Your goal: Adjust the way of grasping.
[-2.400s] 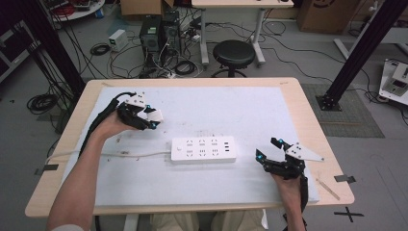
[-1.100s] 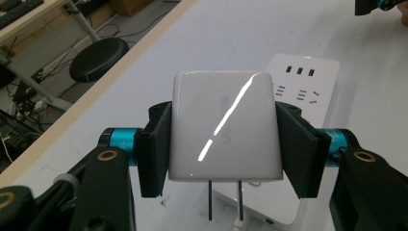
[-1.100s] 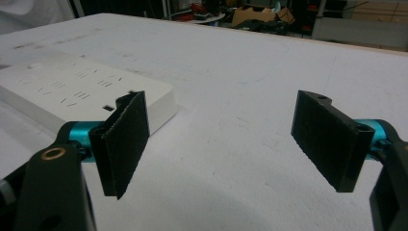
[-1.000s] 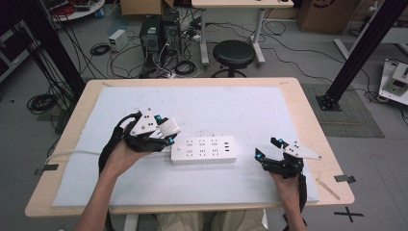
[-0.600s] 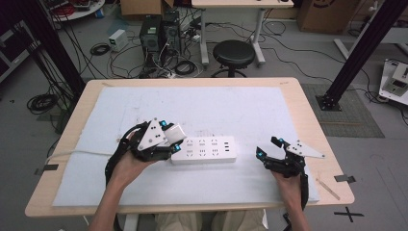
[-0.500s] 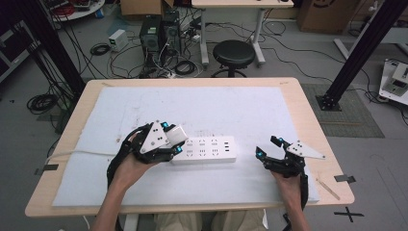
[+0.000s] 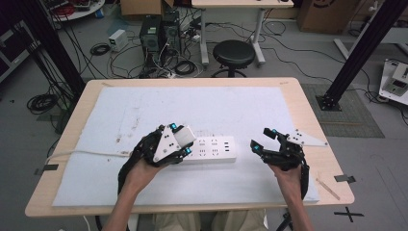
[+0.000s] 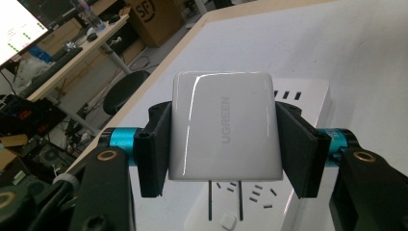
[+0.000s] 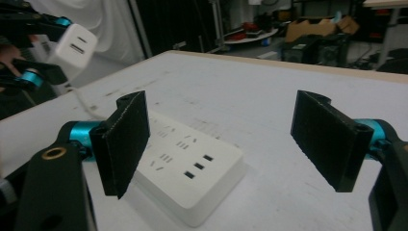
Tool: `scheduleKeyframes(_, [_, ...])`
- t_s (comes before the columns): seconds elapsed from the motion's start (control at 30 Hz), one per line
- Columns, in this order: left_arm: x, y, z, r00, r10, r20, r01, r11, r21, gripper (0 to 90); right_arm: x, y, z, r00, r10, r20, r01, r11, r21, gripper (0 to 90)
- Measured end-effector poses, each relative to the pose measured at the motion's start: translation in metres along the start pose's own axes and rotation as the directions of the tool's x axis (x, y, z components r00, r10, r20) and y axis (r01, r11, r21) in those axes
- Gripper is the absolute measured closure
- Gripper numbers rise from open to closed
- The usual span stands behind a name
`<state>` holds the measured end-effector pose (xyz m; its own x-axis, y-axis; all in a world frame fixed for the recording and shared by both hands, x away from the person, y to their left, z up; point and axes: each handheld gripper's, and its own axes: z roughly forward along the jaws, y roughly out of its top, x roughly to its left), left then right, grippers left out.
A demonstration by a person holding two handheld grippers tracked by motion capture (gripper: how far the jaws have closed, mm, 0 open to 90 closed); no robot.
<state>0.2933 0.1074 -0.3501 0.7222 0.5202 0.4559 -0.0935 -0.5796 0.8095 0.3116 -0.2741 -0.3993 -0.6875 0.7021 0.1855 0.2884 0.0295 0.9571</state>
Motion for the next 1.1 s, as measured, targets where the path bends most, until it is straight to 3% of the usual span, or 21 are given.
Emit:
scheduleKeyframes(0.03, [-0.002,0.001,0.001,0.9999,0.01,-0.003,-0.01,1.0,0.001,42.3,0.002,0.007,0.003,0.9994,0.0,-0.035,0.001,1.0,0.017,21.8])
scheduleKeyframes(0.2, [-0.009,0.004,0.007,0.9988,0.048,-0.004,-0.048,0.9988,-0.002,42.3,0.007,0.017,0.007,0.9981,-0.008,-0.061,0.01,0.999,0.032,21.8])
scheduleKeyframes(0.33, [-0.015,0.005,0.01,0.9956,0.091,-0.023,-0.091,0.9959,-0.005,42.3,0.007,0.019,0.01,0.9959,0.016,-0.089,-0.012,0.999,0.043,21.8])
scheduleKeyframes(0.4, [-0.02,0.007,0.012,0.9893,0.138,-0.048,-0.138,0.9904,-0.008,42.3,0.009,0.023,0.017,0.9863,0.044,-0.159,-0.032,0.997,0.073,21.8])
scheduleKeyframes(0.47, [-0.025,0.008,0.013,0.9818,0.174,-0.077,-0.175,0.9843,-0.018,42.3,0.011,0.025,0.021,0.9802,0.055,-0.19,-0.039,0.996,0.086,21.8])
scheduleKeyframes(0.57, [-0.025,0.008,0.013,0.9818,0.174,-0.077,-0.175,0.9843,-0.018,42.4,0.012,0.026,0.022,0.9774,0.058,-0.203,-0.04,0.995,0.091,21.8])
scheduleKeyframes(0.6, [-0.031,0.01,0.015,0.9683,0.225,-0.109,-0.229,0.9732,-0.023,42.4,0.012,0.026,0.022,0.9774,0.058,-0.203,-0.04,0.995,0.091,21.8])
scheduleKeyframes(0.63, [-0.033,0.01,0.016,0.9644,0.237,-0.117,-0.242,0.9698,-0.029,42.3,0.016,0.029,0.029,0.965,0.078,-0.25,-0.051,0.992,0.113,21.8])
scheduleKeyframes(0.67, [-0.034,0.011,0.016,0.9592,0.254,-0.124,-0.26,0.9653,-0.03,42.3,0.017,0.03,0.031,0.9612,0.081,-0.264,-0.052,0.992,0.113,21.8])
scheduleKeyframes(0.73, [-0.037,0.012,0.018,0.9546,0.267,-0.132,-0.274,0.961,-0.036,42.3,0.018,0.032,0.034,0.9521,0.091,-0.292,-0.058,0.991,0.118,21.8])
scheduleKeyframes(0.8, [-0.037,0.012,0.018,0.9546,0.267,-0.132,-0.274,0.961,-0.036,42.3,0.019,0.033,0.035,0.9483,0.098,-0.302,-0.063,0.99,0.123,21.8])
scheduleKeyframes(0.83, [-0.04,0.013,0.02,0.9495,0.282,-0.138,-0.29,0.956,-0.044,42.3,0.019,0.033,0.035,0.9483,0.098,-0.302,-0.063,0.99,0.123,21.8])
scheduleKeyframes(0.87, [-0.04,0.013,0.02,0.9495,0.282,-0.138,-0.29,0.956,-0.044,42.3,0.019,0.033,0.035,0.9483,0.098,-0.302,-0.063,0.99,0.123,21.8])
scheduleKeyframes(0.97, [-0.046,0.016,0.023,0.9392,0.31,-0.148,-0.323,0.9438,-0.072,42.3,0.024,0.037,0.042,0.9189,0.119,-0.376,-0.069,0.987,0.144,21.8])
scheduleKeyframes(1.1, [-0.05,0.018,0.025,0.9361,0.317,-0.153,-0.331,0.9406,-0.077,42.3,0.027,0.039,0.045,0.9118,0.117,-0.394,-0.062,0.987,0.15,21.8])
